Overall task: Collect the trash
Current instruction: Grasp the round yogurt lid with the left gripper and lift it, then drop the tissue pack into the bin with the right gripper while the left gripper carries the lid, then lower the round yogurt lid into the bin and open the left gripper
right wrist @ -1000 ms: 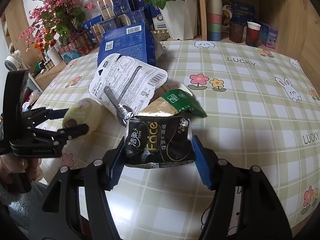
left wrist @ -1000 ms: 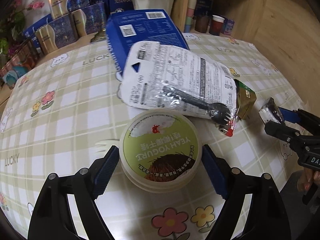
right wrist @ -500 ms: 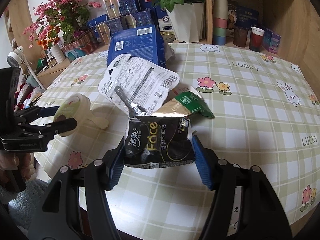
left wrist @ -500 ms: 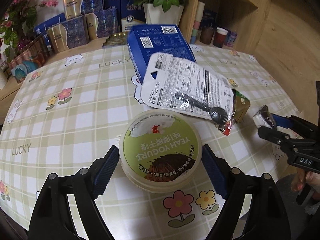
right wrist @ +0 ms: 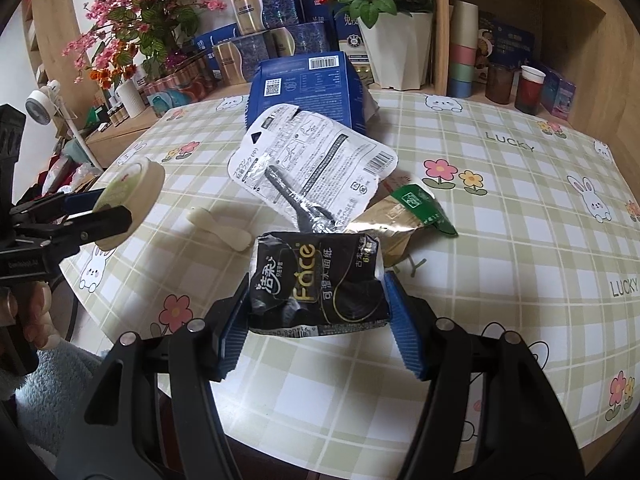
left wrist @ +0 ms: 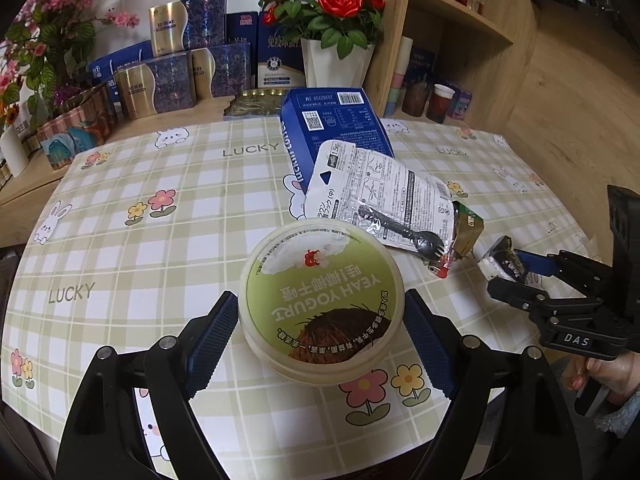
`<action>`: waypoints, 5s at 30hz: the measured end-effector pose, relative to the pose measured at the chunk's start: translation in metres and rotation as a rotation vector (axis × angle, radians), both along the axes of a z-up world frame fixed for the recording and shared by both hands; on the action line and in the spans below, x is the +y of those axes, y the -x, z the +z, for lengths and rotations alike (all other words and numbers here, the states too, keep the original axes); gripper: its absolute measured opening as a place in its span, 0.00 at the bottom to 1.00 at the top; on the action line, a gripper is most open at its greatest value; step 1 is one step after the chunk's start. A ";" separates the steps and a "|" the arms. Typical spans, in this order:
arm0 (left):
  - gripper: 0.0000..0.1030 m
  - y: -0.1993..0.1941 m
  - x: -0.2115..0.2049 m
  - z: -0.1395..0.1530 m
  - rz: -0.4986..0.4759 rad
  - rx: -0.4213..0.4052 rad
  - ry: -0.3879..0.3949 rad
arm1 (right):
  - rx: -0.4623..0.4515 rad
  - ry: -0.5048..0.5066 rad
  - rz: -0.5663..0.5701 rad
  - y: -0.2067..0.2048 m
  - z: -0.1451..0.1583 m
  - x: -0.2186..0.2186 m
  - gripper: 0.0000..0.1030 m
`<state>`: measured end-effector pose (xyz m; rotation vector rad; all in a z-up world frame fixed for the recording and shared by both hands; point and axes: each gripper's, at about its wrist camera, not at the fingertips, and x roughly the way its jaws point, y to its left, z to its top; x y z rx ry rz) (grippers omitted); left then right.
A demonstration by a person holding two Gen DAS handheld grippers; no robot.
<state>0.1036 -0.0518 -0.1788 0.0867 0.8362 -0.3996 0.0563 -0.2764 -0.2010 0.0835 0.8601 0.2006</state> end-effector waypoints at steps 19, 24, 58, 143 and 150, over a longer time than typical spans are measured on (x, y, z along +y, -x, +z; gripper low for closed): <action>0.79 0.049 0.025 0.026 0.030 -0.061 0.036 | 0.008 0.036 0.078 0.038 0.003 0.028 0.62; 0.79 0.068 0.032 0.030 0.037 -0.079 0.047 | 0.013 0.046 0.097 0.056 0.002 0.036 0.62; 0.79 0.153 0.073 0.029 0.106 -0.129 0.072 | 0.138 0.070 0.229 0.131 -0.057 0.092 0.62; 0.80 0.172 -0.018 -0.119 -0.195 0.272 -0.071 | -0.197 -0.061 -0.045 0.139 -0.041 0.012 0.94; 0.83 0.175 -0.028 -0.128 -0.255 0.296 -0.067 | -0.195 -0.057 -0.057 0.138 -0.042 0.012 0.94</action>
